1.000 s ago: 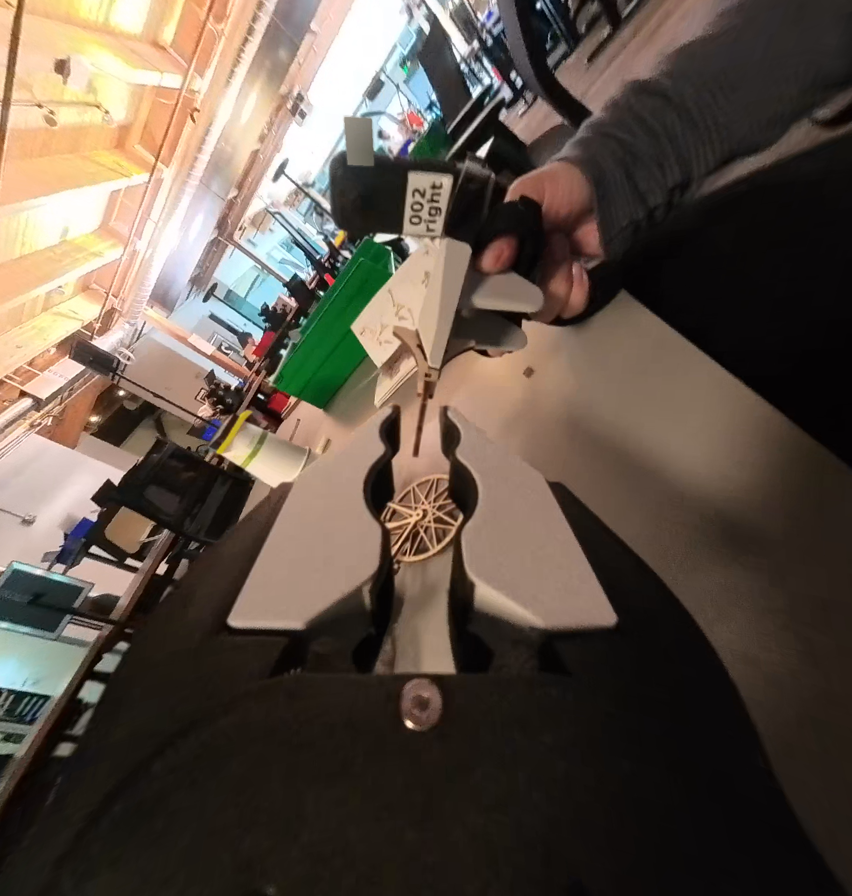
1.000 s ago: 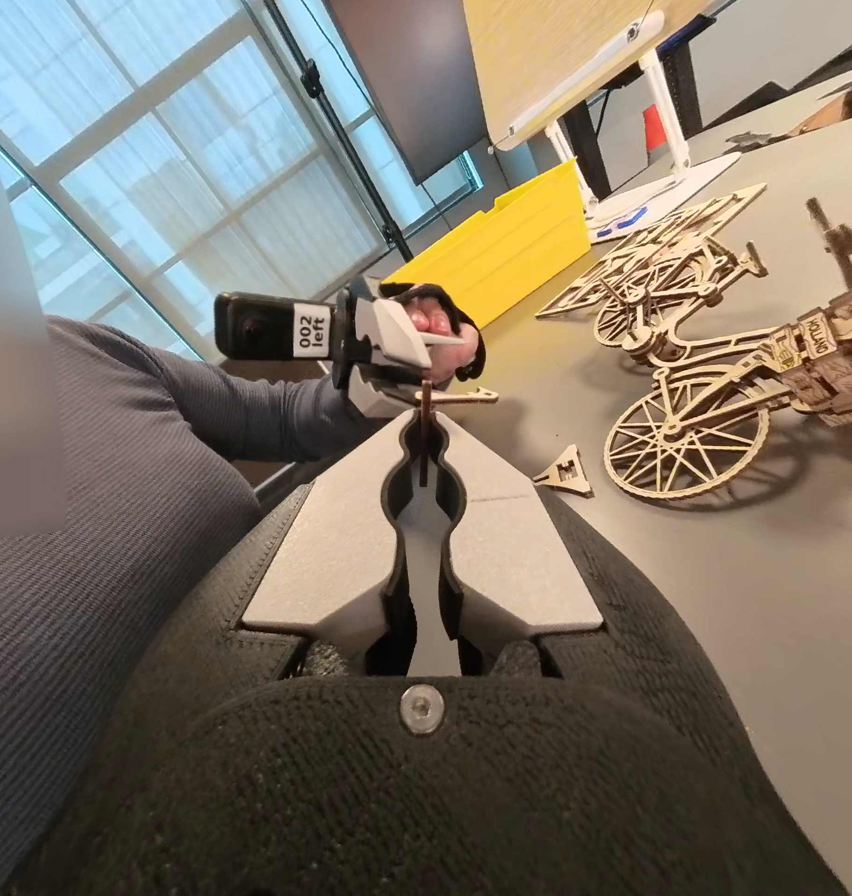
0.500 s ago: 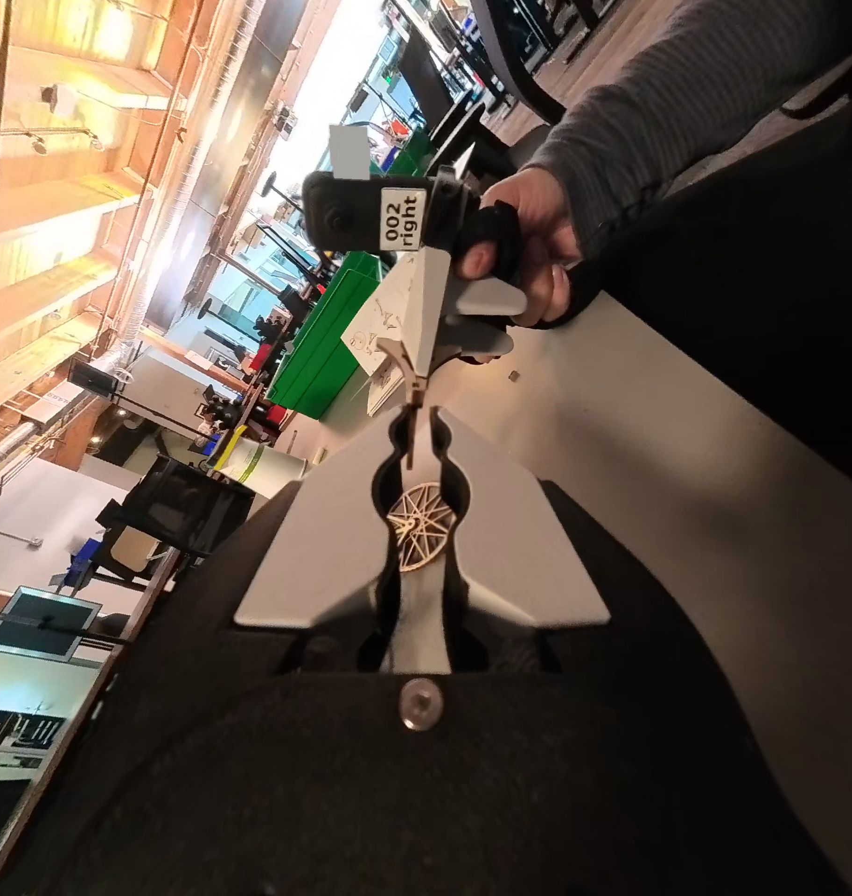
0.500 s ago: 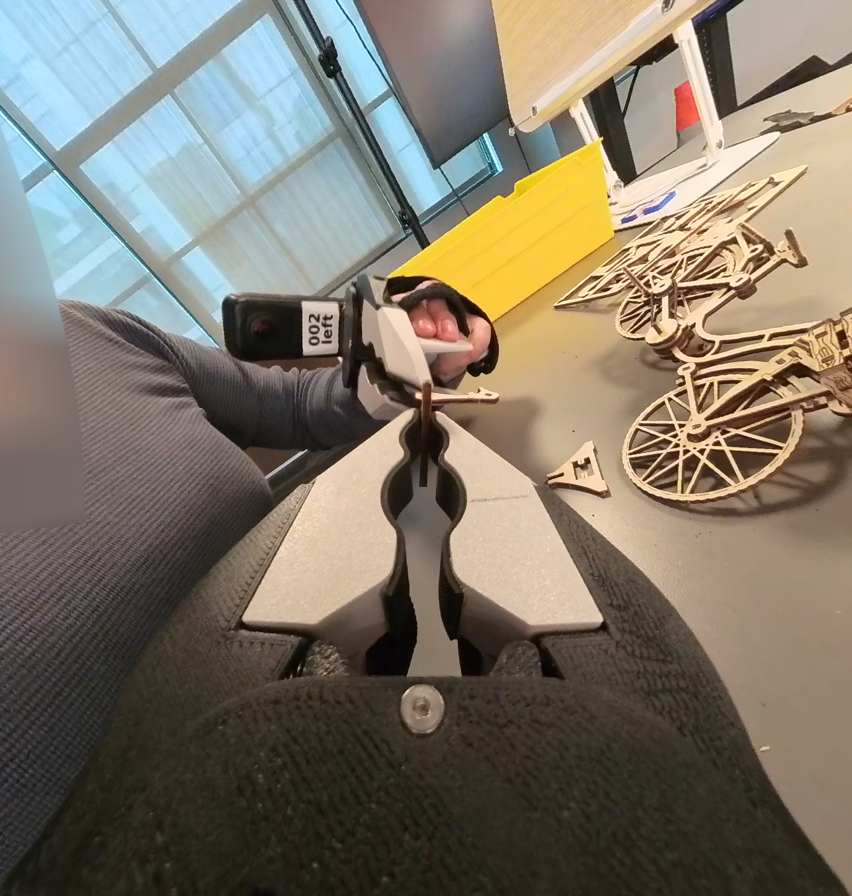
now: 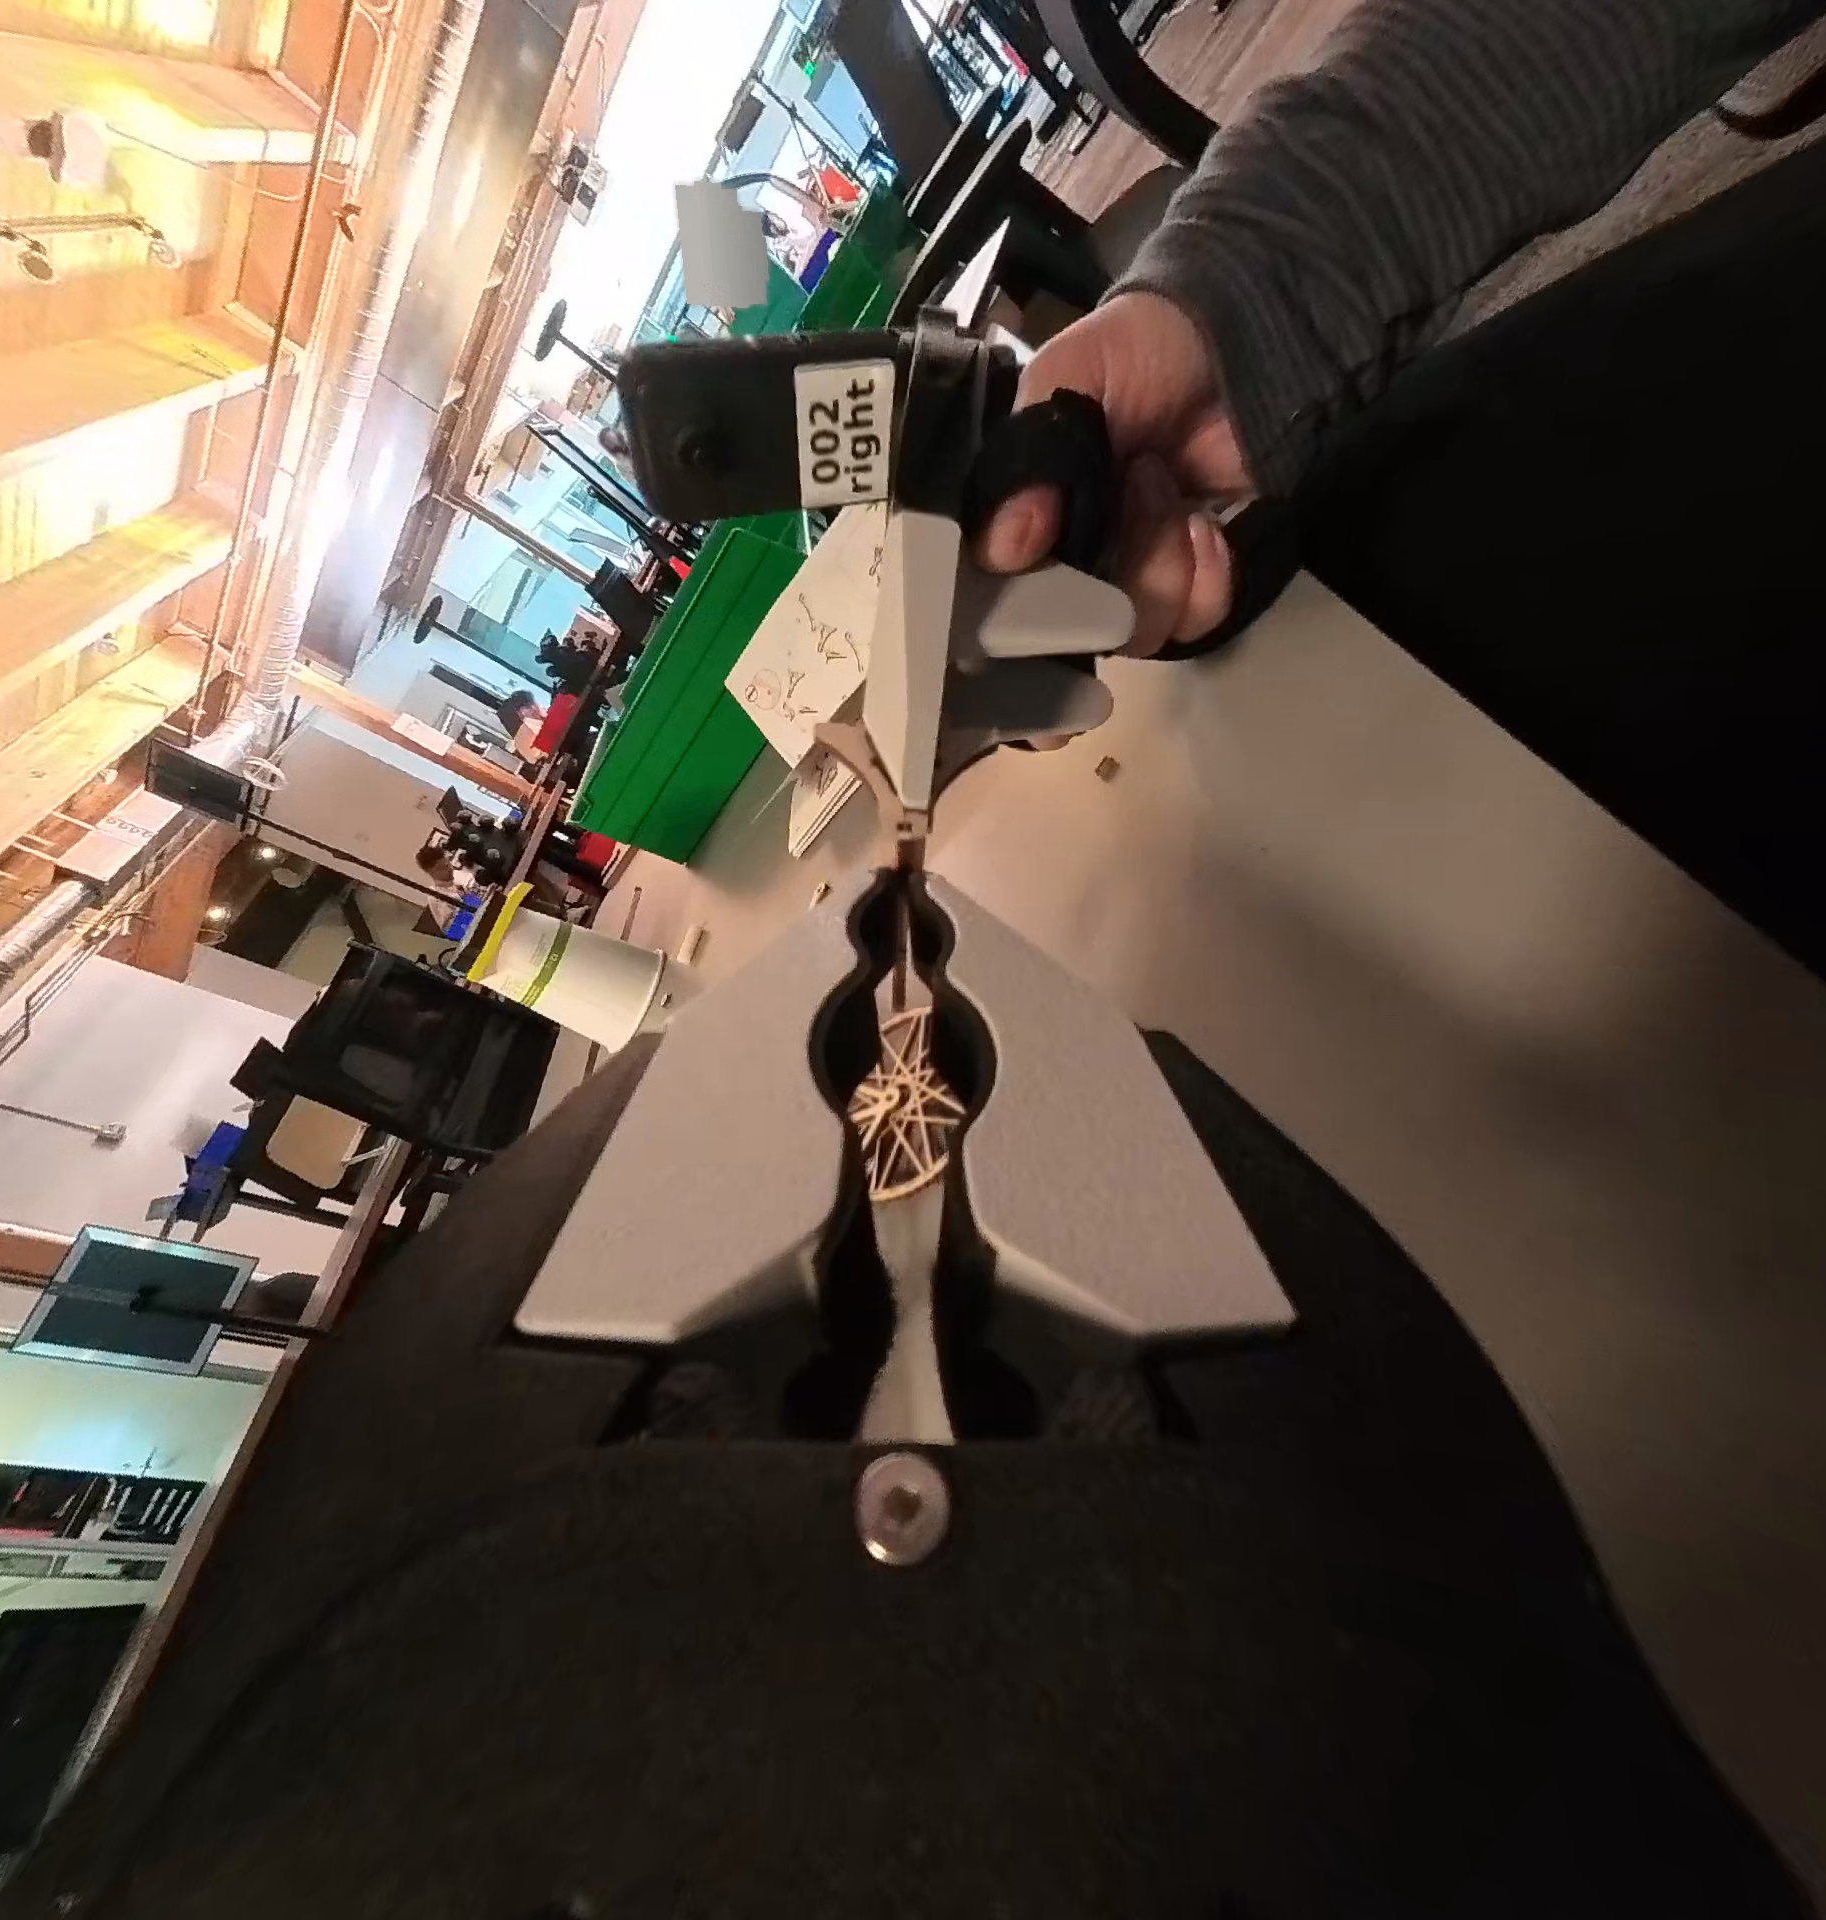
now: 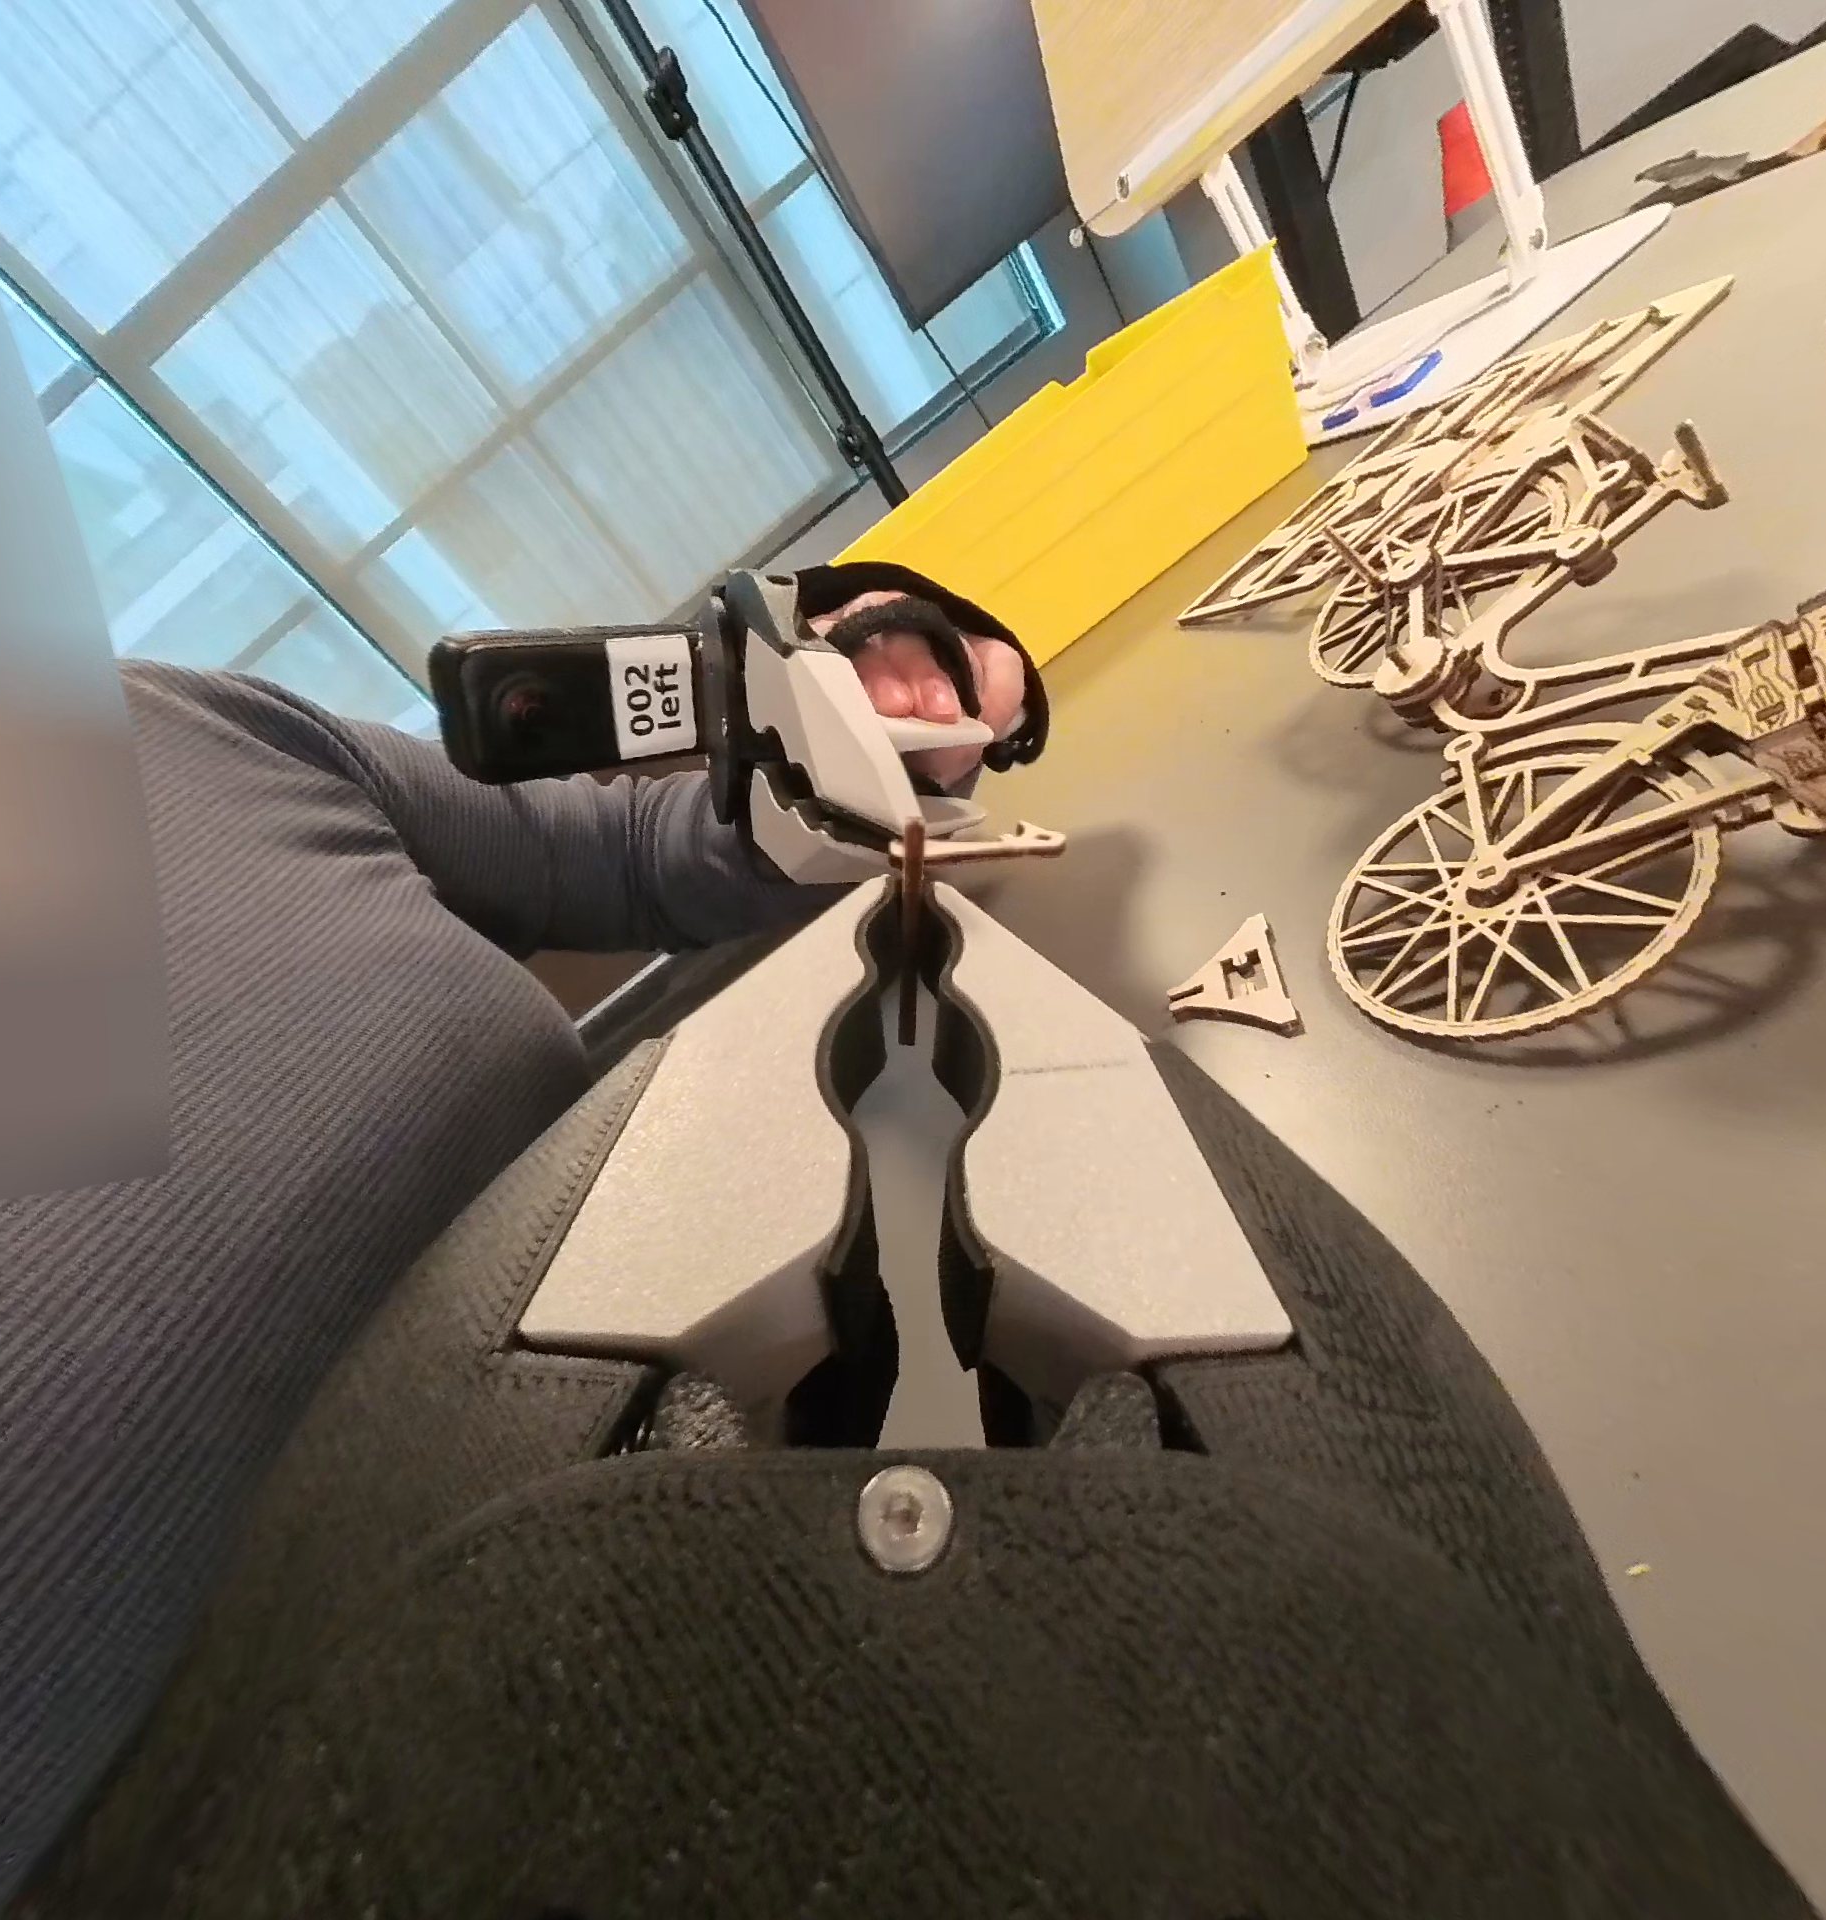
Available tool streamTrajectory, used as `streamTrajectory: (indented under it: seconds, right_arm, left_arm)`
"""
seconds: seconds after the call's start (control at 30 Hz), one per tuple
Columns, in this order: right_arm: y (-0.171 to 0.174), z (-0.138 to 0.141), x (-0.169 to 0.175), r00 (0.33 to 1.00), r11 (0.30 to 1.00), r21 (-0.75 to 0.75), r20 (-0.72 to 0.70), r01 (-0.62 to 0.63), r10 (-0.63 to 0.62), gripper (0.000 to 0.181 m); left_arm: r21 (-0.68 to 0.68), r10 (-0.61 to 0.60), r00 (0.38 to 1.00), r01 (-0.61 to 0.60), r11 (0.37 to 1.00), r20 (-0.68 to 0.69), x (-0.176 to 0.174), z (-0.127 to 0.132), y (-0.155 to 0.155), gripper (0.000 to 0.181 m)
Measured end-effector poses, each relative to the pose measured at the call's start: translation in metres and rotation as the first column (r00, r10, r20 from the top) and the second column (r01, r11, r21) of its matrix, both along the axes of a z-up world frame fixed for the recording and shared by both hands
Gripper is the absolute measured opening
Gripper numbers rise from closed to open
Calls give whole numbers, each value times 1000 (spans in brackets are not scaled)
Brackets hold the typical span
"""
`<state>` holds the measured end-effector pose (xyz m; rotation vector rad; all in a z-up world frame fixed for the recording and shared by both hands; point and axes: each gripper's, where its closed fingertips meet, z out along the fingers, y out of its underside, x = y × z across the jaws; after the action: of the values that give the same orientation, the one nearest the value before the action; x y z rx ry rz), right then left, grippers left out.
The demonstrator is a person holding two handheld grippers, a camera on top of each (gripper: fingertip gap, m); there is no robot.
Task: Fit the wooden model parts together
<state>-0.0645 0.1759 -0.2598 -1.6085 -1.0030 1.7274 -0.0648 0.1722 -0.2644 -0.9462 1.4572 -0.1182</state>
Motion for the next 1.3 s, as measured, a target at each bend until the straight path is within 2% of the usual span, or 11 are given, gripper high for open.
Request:
streamTrajectory:
  seconds: [0.27,0.43,0.5,0.6,0.93,1.03,1.3]
  right_arm:
    - [-1,-3,-1,1000,1000,0,22,-2,2,0]
    - [1,1,-1,1000,1000,-12,-11,-2,2,0]
    - [1,3,-1,1000,1000,-9,-20,-2,2,0]
    - [-1,4,0,999,1000,-12,-32,-19,19,0]
    - [-14,2,-5,997,996,37,-7,-79,79,0]
    - [-16,3,-5,996,995,40,-11,-91,92,0]
    - [-15,-1,-7,997,996,42,15,-79,78,0]
  left_arm:
    - [-15,-1,1000,1,1000,-3,0,-1,2,0]
    - [-71,-27,999,30,997,47,-1,5,3,1]
    - [-8,-2,999,2,1000,46,-3,7,6,17]
    - [48,19,1000,-19,999,-1,-2,0,9,23]
    - [133,39,997,-31,991,-59,1,-8,9,10]
    - [155,39,997,-28,987,-65,1,-7,9,1]
    - [174,110,985,-85,981,-136,0,-10,13,0]
